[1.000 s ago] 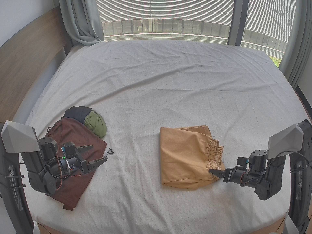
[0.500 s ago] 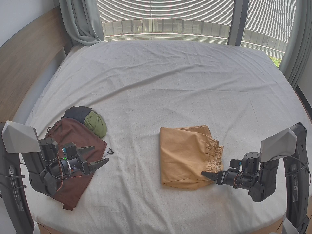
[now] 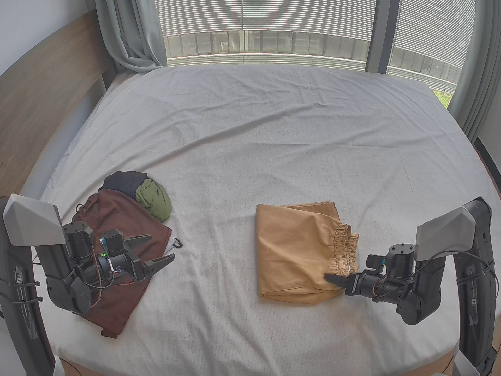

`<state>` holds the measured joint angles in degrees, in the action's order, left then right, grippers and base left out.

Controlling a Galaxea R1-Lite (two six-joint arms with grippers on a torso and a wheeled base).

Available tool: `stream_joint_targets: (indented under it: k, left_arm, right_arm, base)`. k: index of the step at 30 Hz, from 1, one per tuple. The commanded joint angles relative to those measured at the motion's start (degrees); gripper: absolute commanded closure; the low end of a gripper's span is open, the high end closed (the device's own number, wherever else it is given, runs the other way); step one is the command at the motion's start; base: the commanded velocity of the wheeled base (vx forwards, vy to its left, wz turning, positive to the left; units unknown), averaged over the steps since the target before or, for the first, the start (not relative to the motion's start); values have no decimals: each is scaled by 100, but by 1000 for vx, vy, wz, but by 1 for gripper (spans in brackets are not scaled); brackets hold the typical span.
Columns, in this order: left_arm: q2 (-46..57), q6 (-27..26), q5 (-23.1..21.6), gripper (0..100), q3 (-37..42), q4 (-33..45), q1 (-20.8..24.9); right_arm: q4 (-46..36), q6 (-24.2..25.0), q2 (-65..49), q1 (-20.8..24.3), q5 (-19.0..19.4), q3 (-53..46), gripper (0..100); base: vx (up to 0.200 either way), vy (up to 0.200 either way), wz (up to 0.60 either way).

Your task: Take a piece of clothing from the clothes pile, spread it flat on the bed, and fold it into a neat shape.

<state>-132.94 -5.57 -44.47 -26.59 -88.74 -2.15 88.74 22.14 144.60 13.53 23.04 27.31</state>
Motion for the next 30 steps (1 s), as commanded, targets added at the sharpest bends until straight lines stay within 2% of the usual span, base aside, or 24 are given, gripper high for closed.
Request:
stream_joint_targets:
  k: [1, 9, 19, 30]
  left_arm:
    - [-13, 3, 0, 0, -4, -3, 4]
    - [-39, 3, 9, 0, -13, -3, 4]
    - [40, 3, 0, 0, -66, -12, -14]
    - [40, -5, 0, 0, -39, -12, 56]
  right_arm:
    - [12, 1, 6, 0, -1, 11, 100]
    - [30, 1, -2, 44, -10, 11, 100]
    - [3, 291, -1374, 413, -19, -305, 100]
    - [-23, 432, -2024, 554, -19, -340, 100]
  base:
    - [0, 0, 0]
    - [0, 0, 0]
    - [0, 0, 0]
    - [0, 0, 0]
